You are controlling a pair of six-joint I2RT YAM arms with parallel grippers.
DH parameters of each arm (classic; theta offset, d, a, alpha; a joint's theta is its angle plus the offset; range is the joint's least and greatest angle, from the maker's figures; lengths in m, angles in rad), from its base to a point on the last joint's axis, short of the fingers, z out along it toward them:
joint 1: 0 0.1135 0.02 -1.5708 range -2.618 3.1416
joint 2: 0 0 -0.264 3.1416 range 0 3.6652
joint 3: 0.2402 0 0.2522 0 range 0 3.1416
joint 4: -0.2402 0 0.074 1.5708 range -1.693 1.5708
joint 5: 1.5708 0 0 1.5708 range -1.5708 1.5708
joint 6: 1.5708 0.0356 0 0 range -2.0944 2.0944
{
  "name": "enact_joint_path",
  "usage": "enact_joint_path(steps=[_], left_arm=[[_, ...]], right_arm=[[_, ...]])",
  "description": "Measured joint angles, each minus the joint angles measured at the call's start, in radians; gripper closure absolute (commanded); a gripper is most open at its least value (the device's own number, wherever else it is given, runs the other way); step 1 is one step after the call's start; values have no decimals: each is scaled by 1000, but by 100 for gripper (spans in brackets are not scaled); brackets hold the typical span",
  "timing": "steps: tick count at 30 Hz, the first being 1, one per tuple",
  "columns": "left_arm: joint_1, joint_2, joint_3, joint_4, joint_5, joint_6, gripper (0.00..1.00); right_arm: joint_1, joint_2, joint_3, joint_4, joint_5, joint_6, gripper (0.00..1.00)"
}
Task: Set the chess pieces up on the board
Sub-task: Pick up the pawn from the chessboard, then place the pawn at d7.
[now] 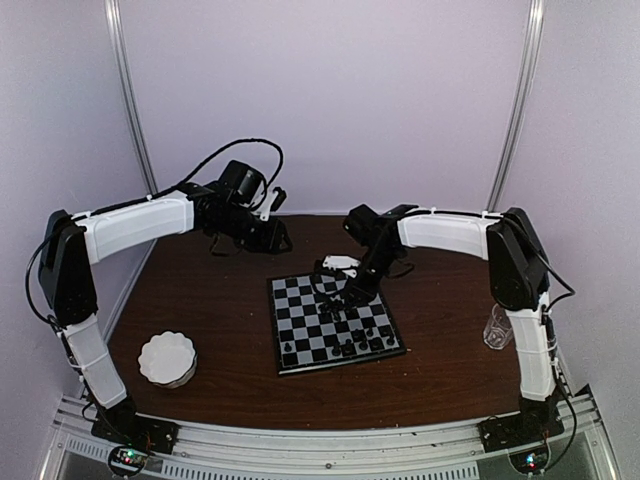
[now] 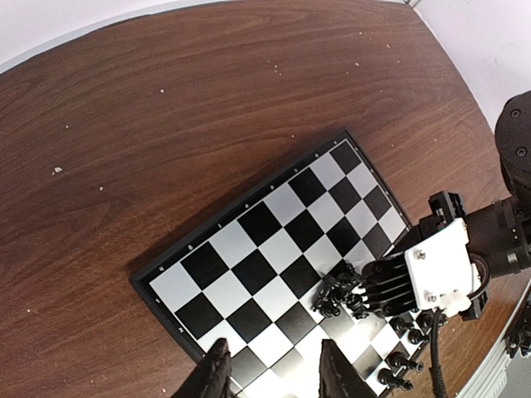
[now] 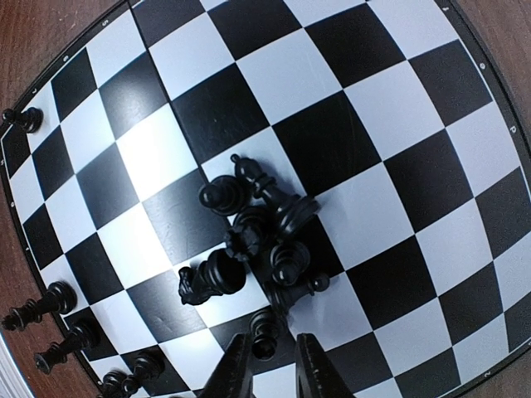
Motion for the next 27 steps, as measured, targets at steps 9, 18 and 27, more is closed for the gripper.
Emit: enact_joint_path(steps=[9, 18, 27], left_arm=[[0, 0, 0, 0, 6, 0, 63], [0, 0, 0, 0, 11, 0, 63], [0, 0, 0, 1, 18, 0, 63]], right_arm=[[0, 1, 6, -1, -3, 5, 92], [2, -11, -8, 1, -6, 6, 94], [32, -187, -142, 34, -11, 0, 94]])
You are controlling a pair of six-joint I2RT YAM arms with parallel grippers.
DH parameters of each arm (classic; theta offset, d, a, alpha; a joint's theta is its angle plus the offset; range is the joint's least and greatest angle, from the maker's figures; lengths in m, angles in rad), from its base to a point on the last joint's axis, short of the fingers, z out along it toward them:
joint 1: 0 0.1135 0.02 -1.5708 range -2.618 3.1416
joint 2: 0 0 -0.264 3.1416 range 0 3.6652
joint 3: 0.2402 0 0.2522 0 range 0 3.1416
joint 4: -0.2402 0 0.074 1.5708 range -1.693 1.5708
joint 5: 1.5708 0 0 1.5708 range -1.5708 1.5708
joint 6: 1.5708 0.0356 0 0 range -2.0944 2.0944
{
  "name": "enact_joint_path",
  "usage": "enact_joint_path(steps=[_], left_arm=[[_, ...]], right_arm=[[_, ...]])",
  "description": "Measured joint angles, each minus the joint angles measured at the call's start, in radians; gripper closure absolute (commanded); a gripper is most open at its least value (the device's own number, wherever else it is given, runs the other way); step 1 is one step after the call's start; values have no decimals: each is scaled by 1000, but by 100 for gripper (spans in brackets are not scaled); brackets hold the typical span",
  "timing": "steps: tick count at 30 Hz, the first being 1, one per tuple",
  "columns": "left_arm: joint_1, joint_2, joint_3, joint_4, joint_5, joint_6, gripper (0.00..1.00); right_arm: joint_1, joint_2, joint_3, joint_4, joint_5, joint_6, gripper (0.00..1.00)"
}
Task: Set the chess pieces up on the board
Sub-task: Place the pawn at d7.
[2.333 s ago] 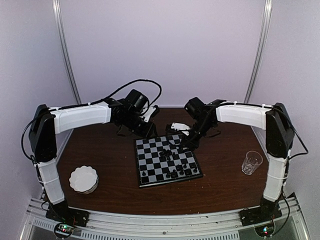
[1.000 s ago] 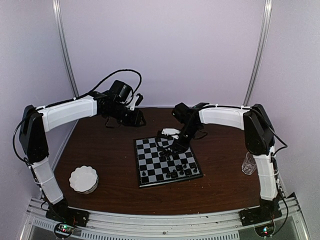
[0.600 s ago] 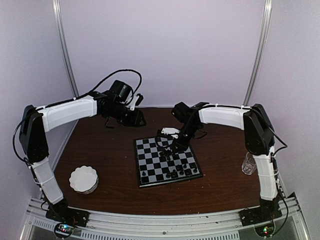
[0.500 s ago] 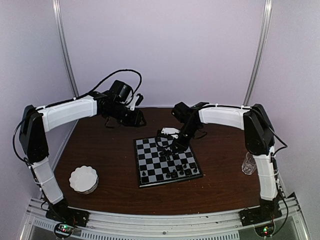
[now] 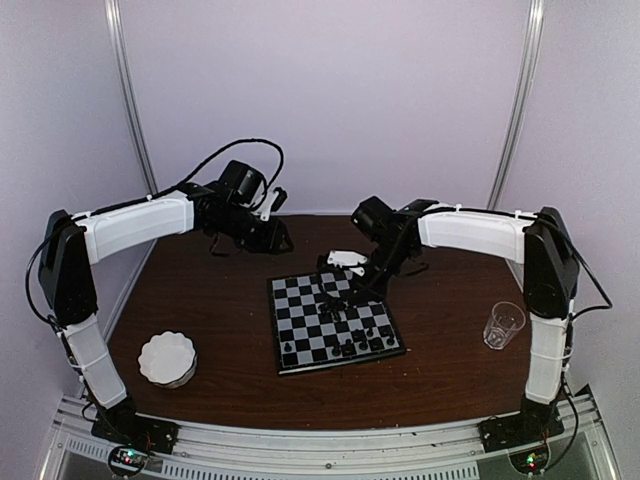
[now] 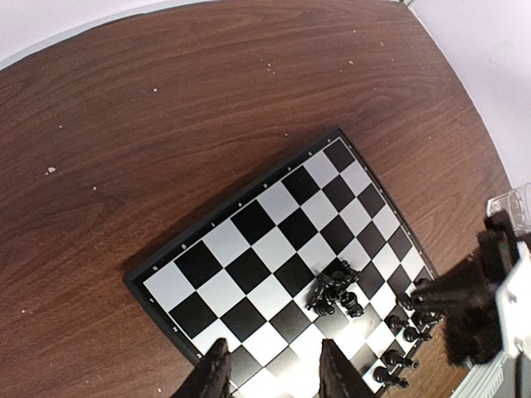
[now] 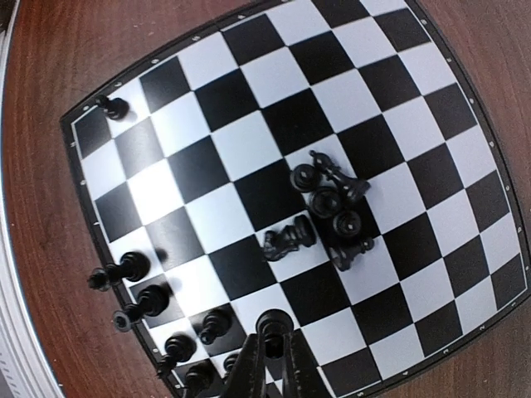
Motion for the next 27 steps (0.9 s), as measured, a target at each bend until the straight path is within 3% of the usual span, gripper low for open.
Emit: enact_joint_path(steps=[10, 27], left_arm=[[0, 0, 0, 1, 3, 0, 63], [1, 0, 0, 8, 3, 0, 62]], right_arm=[[115, -13, -52, 25, 1, -29, 94], [124, 34, -64, 34, 47, -51, 94]])
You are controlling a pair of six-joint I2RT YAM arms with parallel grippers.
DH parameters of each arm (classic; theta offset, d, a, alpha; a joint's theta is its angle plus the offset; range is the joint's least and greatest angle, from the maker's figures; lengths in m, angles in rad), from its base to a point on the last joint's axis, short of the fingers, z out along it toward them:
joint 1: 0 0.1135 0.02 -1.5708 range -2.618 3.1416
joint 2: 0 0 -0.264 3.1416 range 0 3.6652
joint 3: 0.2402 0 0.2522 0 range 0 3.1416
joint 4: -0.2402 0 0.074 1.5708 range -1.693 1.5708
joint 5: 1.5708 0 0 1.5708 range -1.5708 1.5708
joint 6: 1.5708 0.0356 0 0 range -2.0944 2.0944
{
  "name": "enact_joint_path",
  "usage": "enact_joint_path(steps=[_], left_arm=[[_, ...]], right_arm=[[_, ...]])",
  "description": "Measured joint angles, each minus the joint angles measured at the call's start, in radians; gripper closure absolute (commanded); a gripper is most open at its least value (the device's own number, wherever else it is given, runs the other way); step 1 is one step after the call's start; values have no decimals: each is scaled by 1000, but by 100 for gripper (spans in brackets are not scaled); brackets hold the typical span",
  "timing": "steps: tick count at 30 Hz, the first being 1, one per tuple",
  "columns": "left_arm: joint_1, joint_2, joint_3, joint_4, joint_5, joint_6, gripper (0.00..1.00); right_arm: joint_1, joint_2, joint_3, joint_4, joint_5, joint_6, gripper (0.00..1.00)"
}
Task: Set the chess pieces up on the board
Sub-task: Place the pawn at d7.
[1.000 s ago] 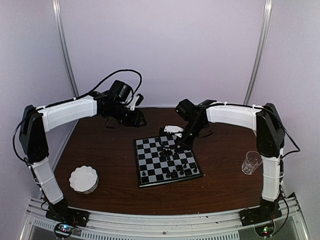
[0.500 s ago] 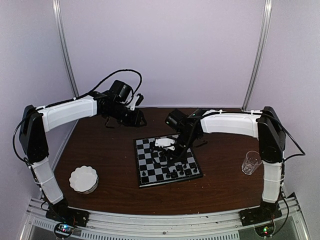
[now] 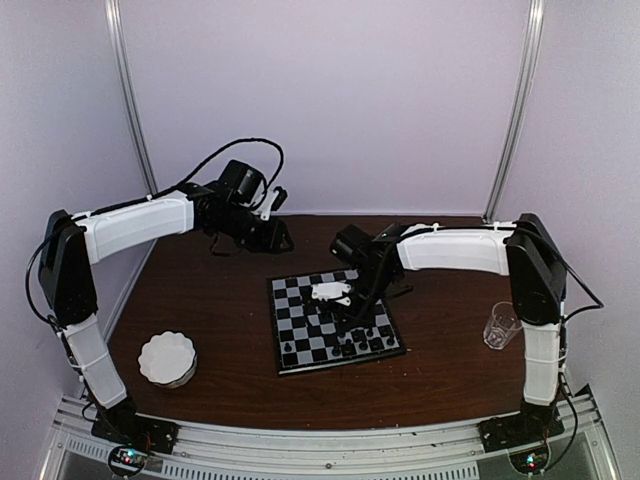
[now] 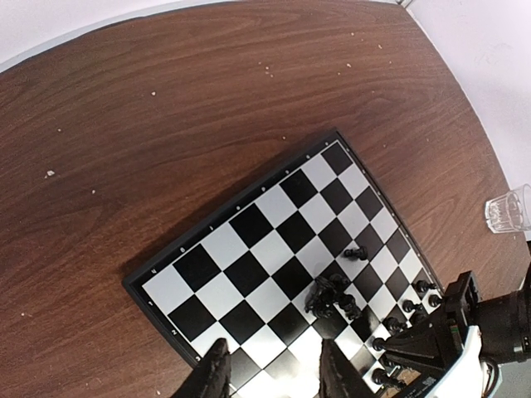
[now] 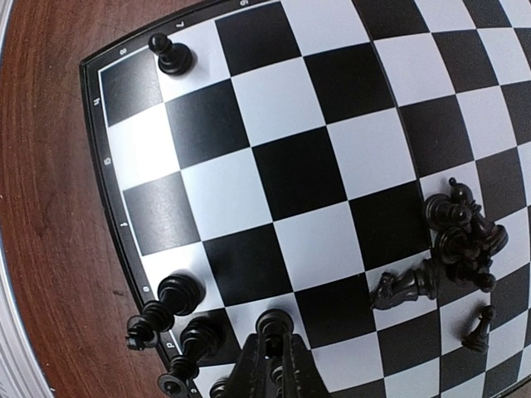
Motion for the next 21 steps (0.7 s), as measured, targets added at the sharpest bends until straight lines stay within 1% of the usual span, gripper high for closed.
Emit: enact_joint_path(steps=[9, 13, 21], left_arm=[[0, 0, 0, 8, 1, 0, 62], [0, 0, 0, 10, 1, 0, 62], [0, 0, 0, 10, 2, 0, 62]], right_arm=[[0, -3, -32, 15, 6, -3, 93], [0, -4, -36, 17, 7, -3, 91], [0, -5, -38, 19, 6, -4, 92]])
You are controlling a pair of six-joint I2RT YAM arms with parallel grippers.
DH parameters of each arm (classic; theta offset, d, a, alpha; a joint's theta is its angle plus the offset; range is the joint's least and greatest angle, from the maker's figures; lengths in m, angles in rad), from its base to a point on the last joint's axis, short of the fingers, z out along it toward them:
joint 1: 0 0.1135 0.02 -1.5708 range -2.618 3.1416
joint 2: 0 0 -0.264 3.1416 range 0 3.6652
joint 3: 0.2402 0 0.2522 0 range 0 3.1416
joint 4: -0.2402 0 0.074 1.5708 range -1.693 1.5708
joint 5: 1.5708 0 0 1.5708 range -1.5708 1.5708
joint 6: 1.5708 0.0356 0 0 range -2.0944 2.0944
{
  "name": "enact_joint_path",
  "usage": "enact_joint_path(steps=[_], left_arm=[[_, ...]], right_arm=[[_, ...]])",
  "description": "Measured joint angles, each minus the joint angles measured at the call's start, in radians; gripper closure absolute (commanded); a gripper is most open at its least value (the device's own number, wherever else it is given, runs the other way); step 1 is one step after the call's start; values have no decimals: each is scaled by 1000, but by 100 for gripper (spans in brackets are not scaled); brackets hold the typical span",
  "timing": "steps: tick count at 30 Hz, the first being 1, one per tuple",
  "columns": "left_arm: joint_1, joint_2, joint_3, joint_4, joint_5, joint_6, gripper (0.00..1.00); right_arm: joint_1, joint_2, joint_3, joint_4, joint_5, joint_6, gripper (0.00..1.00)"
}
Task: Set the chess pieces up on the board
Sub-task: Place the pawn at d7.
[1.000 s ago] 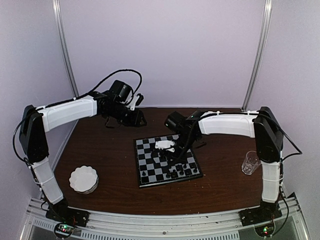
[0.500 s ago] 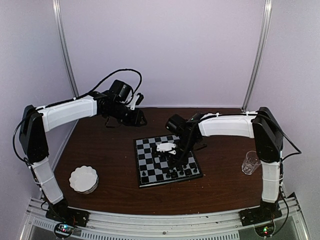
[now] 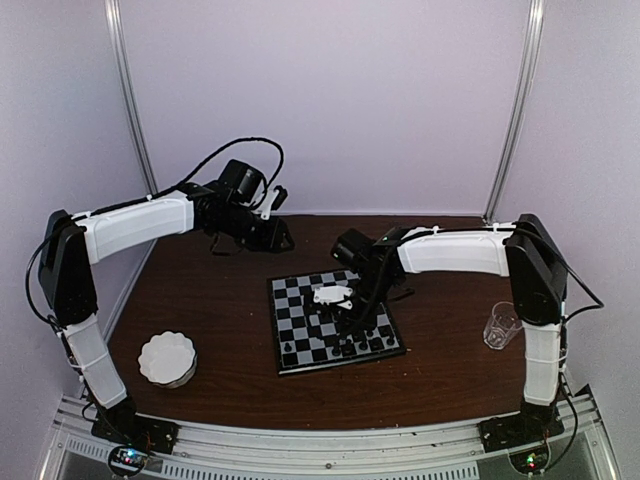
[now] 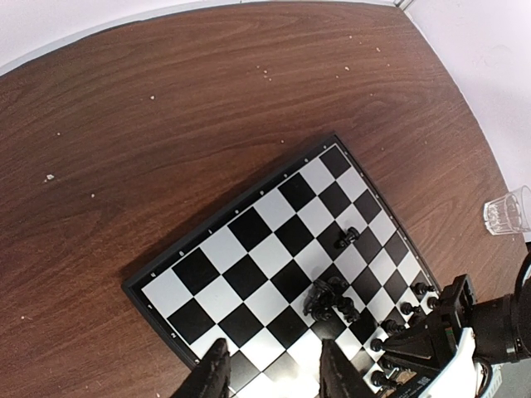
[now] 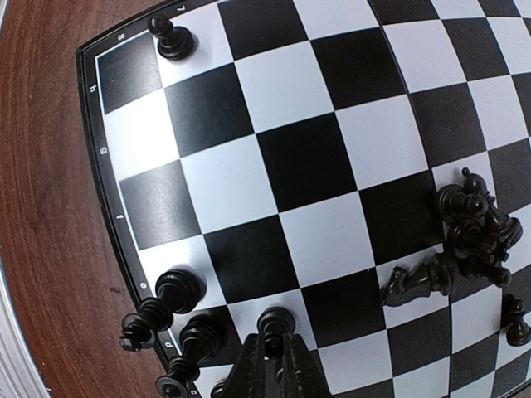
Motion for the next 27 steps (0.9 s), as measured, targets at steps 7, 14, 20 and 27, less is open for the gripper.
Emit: enact_joint_path(steps=[7, 14, 20, 27], left_arm=[[0, 0, 0, 0, 1, 0, 63], [0, 0, 0, 1, 2, 0, 62], [0, 0, 0, 1, 2, 0, 62], [0, 0, 0, 1, 2, 0, 62]], right_arm=[[0, -18, -25, 7, 0, 0, 92], [0, -19, -27, 9, 0, 0, 89], [0, -19, -27, 9, 0, 5, 81], [0, -23, -19, 3, -1, 15, 80]])
